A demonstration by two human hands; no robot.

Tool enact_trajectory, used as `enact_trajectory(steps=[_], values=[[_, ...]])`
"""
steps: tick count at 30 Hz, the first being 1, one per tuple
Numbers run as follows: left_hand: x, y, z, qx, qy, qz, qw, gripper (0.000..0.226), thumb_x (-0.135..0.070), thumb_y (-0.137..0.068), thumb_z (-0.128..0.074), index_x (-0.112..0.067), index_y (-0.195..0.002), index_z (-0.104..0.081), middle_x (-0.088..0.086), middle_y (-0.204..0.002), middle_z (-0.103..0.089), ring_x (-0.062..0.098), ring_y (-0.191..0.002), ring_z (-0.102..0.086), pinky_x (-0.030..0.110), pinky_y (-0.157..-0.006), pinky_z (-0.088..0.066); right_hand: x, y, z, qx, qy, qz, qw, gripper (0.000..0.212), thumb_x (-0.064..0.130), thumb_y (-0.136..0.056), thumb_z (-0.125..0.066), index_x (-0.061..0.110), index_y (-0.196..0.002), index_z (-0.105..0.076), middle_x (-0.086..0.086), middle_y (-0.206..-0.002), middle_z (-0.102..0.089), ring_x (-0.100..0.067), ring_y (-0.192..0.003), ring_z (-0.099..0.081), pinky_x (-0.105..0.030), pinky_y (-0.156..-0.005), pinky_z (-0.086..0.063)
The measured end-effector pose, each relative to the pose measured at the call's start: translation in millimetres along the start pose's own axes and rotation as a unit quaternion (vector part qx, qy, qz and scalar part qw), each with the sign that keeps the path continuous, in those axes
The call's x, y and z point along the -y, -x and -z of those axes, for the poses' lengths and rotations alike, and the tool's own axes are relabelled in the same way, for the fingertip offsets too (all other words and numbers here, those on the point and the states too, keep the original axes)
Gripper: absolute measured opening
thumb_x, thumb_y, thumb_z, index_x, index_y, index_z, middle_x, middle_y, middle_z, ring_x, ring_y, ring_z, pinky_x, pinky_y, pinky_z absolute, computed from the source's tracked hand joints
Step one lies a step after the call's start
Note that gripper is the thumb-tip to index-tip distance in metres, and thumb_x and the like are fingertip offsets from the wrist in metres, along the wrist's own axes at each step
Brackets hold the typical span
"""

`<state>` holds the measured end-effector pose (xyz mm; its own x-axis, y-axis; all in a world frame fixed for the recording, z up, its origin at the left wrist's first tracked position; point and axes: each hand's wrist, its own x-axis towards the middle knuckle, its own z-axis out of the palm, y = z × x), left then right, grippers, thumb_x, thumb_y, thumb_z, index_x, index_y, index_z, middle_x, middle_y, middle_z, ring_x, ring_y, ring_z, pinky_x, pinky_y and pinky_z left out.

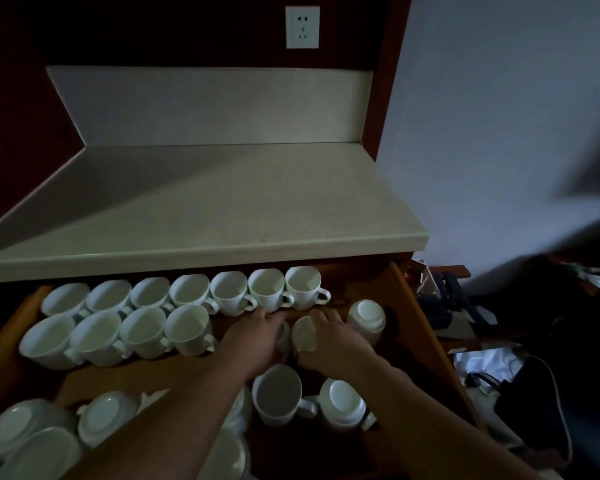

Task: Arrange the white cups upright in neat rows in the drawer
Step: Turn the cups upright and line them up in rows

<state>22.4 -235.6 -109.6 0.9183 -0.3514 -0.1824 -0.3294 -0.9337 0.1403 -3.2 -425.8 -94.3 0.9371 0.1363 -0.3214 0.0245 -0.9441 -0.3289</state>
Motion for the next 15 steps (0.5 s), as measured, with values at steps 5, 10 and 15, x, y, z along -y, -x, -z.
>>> enact_trajectory(steps=[5,10,15], values=[[-2.3,16.0,24.2,0.000,-0.013,-0.013,1.000,0.057,-0.040,-0.083,-0.069,-0.034,-0.136,-0.046,0.006,-0.128,-0.054,0.032,-0.104,-0.065,0.045,-0.080,-0.058,-7.7,5.3,-4.9,-0.006,0.005,0.013,1.000,0.094,0.061,-0.083,-0.071,0.020,-0.154,-0.025,-0.010,-0.155,-0.038,-0.034,-0.139,-0.045,-0.044,-0.110,-0.043],[14.3,49.0,63.6,-0.045,0.140,0.043,0.988,0.066,-0.049,-0.076,-0.076,-0.044,-0.134,-0.046,-0.006,-0.120,-0.061,0.018,-0.099,-0.065,0.038,-0.077,-0.056,8.6,18.9,23.6,-0.054,-0.026,0.044,0.997,0.080,0.058,-0.090,-0.068,0.026,-0.156,-0.035,-0.001,-0.157,-0.042,-0.023,-0.141,-0.045,-0.035,-0.107,-0.040],[32.2,80.1,89.1,-0.069,0.665,0.141,0.730,0.051,-0.033,-0.076,-0.091,-0.030,-0.121,-0.066,0.007,-0.106,-0.077,0.033,-0.089,-0.077,0.043,-0.076,-0.058,54.6,23.8,50.9,-0.081,-0.395,0.078,0.912,0.086,0.069,-0.075,-0.073,0.026,-0.146,-0.053,0.007,-0.132,-0.066,-0.011,-0.116,-0.066,-0.030,-0.095,-0.054]])
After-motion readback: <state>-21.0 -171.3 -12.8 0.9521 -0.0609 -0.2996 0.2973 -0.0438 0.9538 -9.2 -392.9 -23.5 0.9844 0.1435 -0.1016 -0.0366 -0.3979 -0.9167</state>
